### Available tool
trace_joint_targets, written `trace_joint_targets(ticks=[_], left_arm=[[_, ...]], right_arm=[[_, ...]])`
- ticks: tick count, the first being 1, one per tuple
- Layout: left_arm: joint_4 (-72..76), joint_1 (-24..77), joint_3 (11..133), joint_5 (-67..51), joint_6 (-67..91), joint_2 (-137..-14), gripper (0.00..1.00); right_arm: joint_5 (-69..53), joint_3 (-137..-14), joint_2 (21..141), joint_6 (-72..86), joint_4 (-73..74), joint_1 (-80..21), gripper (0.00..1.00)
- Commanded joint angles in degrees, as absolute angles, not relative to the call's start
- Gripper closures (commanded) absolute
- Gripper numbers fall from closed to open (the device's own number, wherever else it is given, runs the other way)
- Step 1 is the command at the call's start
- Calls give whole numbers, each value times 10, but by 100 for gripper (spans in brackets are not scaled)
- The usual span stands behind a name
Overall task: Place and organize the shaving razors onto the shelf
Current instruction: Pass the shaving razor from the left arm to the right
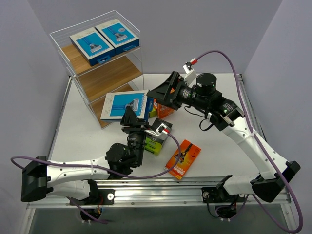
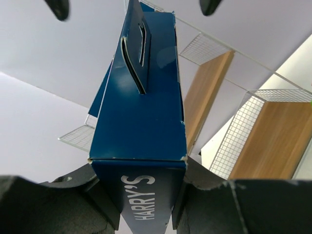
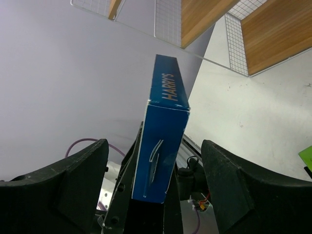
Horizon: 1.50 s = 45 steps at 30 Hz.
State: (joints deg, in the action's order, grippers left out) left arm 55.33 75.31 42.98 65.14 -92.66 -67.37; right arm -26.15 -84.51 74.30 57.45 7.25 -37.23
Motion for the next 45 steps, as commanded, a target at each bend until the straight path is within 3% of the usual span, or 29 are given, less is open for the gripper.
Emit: trace_joint_targets(ticks=[1, 25, 31, 43, 45], left_arm=[[700, 760, 441, 656, -1015, -691, 98], [711, 766, 456, 665, -1039, -754, 98], [752, 766, 468, 679, -1070, -775, 98], [801, 766, 489, 707, -1099, -827, 98], [810, 766, 490, 712, -1101, -831, 89]], right_arm=[[-253, -836, 729, 578, 58, -376, 29], [-228, -791, 732, 585, 25, -432, 63], [-193, -788, 720, 584, 44, -436, 63], [-160, -734, 685, 609, 6, -440, 94], [-150, -734, 681, 606, 8, -440, 97]])
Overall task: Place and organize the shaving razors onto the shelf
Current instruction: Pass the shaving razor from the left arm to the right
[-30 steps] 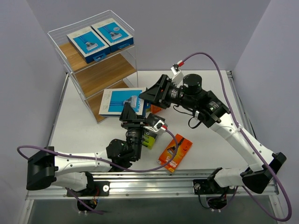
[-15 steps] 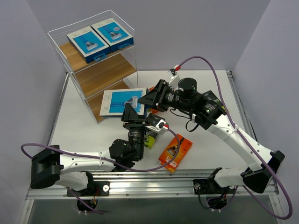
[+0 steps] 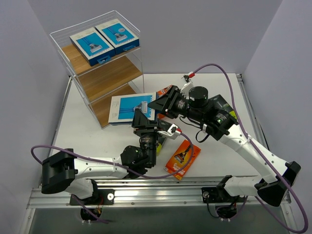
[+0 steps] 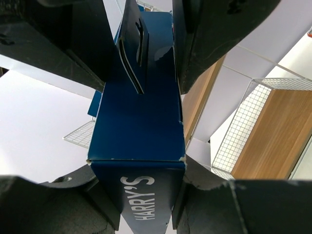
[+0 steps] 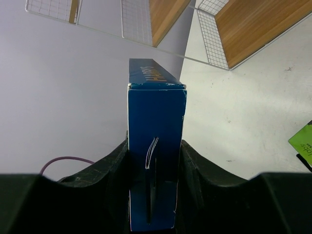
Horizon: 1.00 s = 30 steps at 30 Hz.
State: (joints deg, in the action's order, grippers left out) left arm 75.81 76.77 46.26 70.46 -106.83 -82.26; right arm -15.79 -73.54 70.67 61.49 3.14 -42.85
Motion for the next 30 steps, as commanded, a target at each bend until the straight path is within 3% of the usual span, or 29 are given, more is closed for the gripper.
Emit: trace_joint_targets(ticks=[1, 2, 3, 9, 17, 23, 30], left_arm=[[810, 766, 491, 715, -1101, -830, 83], [809, 767, 490, 715, -1100, -829, 68], [809, 767, 490, 716, -1096, -828, 62], [766, 770, 477, 721, -1073, -815, 39], [729, 772, 465, 731, -1040, -787, 27], [679, 783, 452, 740, -1002, -762, 11], [643, 823, 445, 748, -964, -727, 4]], right_arm=[[-149, -736, 681, 606, 8, -440, 100], [-147, -737, 681, 606, 8, -440, 100], [-146, -737, 682, 605, 8, -440, 100], [-134, -739, 681, 603, 6, -440, 100], [-114, -737, 672, 607, -11, -440, 100], [-86, -744, 670, 611, -10, -438, 100], [-36, -762, 664, 613, -5, -409, 100]])
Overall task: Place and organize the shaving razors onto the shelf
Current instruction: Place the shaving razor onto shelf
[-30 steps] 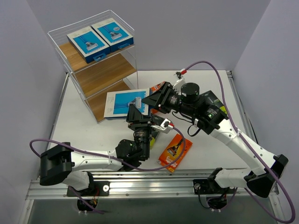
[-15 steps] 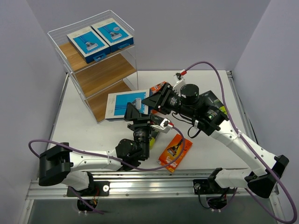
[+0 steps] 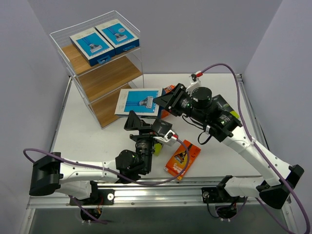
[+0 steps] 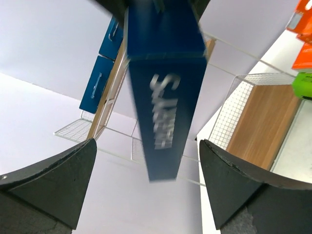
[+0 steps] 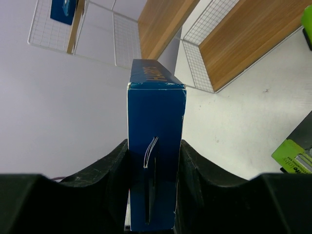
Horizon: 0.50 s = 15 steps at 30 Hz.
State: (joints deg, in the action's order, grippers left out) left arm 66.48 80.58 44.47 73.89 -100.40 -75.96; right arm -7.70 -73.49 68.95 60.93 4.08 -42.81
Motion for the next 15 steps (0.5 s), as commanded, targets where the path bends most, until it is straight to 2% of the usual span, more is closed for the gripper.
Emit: trace_joint_targets(ticks=[1, 7, 10, 13, 14, 15], left_arm=[[628, 837, 445, 750, -954, -722, 4], [499, 887, 446, 759, -852, -672, 3], [387, 897, 453, 761, -755, -638, 3], [167, 901, 484, 748, -556, -589, 3], [38, 900, 493, 739, -425, -562, 3], [-34, 898, 510, 712, -358, -549, 3]], right_arm=[[-35, -764, 662, 614, -5, -402, 100], [-17, -789, 652, 610, 19, -331, 100], [15, -820, 650, 602, 37, -316, 100], [38, -852, 648, 596, 43, -314, 100], [42, -859, 647, 593, 43, -314, 100], [47, -872, 646, 592, 41, -314, 100]])
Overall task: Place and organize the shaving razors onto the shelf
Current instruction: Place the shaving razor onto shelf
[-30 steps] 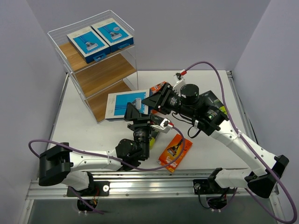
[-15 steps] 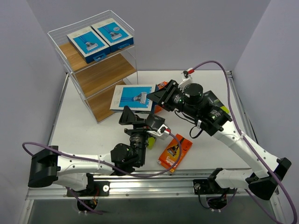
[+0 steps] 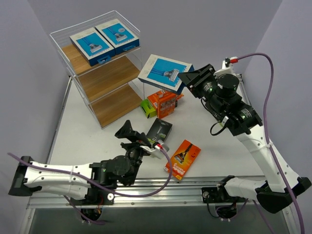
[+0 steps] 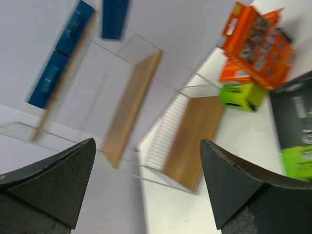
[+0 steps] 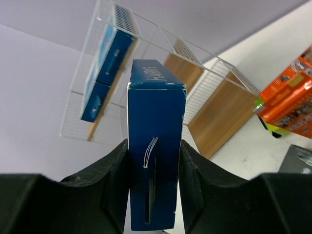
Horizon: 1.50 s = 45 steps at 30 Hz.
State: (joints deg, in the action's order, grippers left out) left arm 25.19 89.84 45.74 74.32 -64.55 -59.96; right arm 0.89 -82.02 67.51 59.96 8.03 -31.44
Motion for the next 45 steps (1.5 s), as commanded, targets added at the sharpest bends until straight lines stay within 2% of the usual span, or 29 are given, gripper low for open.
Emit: trace_joint_targets(ticks=[1, 2, 8, 13, 25, 35, 45], left_arm=[[-79, 895, 512, 701, -308, -536, 3], [-125, 889, 511, 694, -243, -514, 3], [-244, 839, 526, 634, -87, -460, 6], [-294, 738, 517, 502, 26, -443, 6], [-286, 686, 512, 471, 28, -468, 6], [-279, 685, 498, 510, 26, -451, 6], [-278, 684, 497, 512, 24, -456, 6]], right_arm=[[50, -878, 644, 590, 38, -313, 100], [51, -883, 643, 587, 33, -314, 100], [65, -919, 650, 585, -22, -313, 100], [46, -927, 694, 629, -101, -318, 100], [130, -1053, 870, 615, -216, -423, 100], [255, -1063, 938, 595, -335, -472, 100], [376, -1128, 1007, 620, -345, -508, 100]])
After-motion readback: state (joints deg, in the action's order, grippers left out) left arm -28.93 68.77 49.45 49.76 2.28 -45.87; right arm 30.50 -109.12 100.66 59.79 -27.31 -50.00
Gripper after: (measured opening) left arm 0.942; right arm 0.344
